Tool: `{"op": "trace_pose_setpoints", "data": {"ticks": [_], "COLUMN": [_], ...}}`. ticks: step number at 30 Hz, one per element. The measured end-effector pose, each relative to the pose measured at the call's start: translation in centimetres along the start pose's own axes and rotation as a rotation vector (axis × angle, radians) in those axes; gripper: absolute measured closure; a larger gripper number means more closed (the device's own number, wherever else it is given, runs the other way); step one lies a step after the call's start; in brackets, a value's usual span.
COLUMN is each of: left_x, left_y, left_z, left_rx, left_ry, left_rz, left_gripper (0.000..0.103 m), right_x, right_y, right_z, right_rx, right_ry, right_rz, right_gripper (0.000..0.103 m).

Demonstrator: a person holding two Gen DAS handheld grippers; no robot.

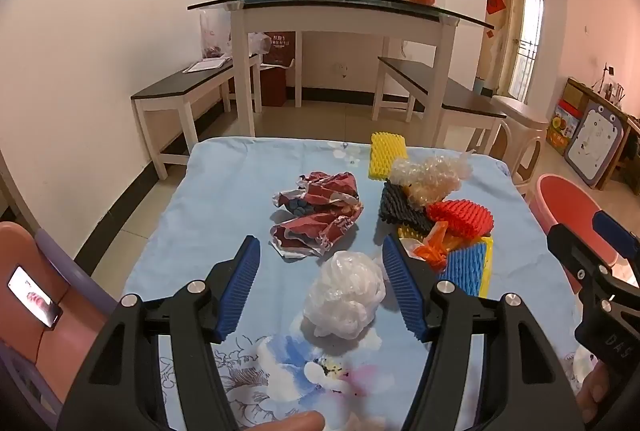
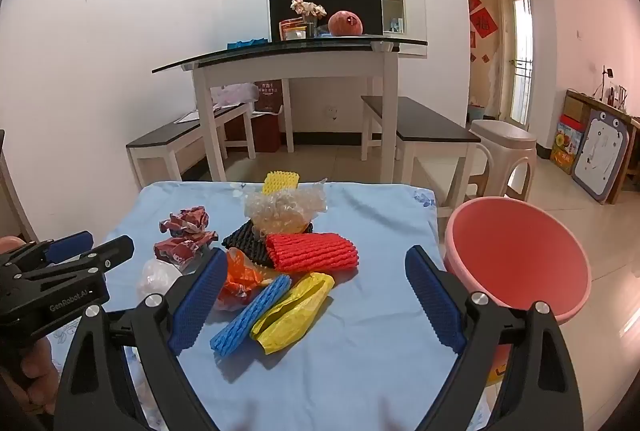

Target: Collect trash

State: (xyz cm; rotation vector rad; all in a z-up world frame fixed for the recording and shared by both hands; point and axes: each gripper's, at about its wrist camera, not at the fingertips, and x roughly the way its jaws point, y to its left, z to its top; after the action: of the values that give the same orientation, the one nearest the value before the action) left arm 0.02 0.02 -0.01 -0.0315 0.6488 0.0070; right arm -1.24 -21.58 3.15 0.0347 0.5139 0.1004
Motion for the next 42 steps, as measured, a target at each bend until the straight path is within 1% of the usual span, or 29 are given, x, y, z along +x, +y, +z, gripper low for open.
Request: {"op": "trace_pose_setpoints", "data": {"ticks": [18, 23, 24, 42], "left_x": [-0.04, -0.04, -0.04, -0.03], "left_y": [-0.01, -0.02, -0.01, -0.02], "left_z": [-0.02, -0.02, -0.02, -0.04], "left_rx": [0.002, 0.003, 0.003, 0.000], "left_ry": [-0.006, -0.006, -0.006, -0.005], "left_rz": [0.002, 0.002, 0.002, 0.001], "left_gripper": [0.039, 0.039, 0.039, 0.039], "right_x": [-0.10, 0.52, 0.03, -0.13], "right_y": [-0.30, -0.46, -0.61, -0.81], "right_z": [-0.05, -0.05, -0.11, -0.05], "right_rx": [0.009, 0.012, 0.018, 0.022], "right_ry": [-0.003, -0.003, -0.003, -0.002], "right_rz": [-0.005, -0.007, -0.009, -0.008], "right_gripper": [0.014, 0.014, 0.014, 0.014]}}
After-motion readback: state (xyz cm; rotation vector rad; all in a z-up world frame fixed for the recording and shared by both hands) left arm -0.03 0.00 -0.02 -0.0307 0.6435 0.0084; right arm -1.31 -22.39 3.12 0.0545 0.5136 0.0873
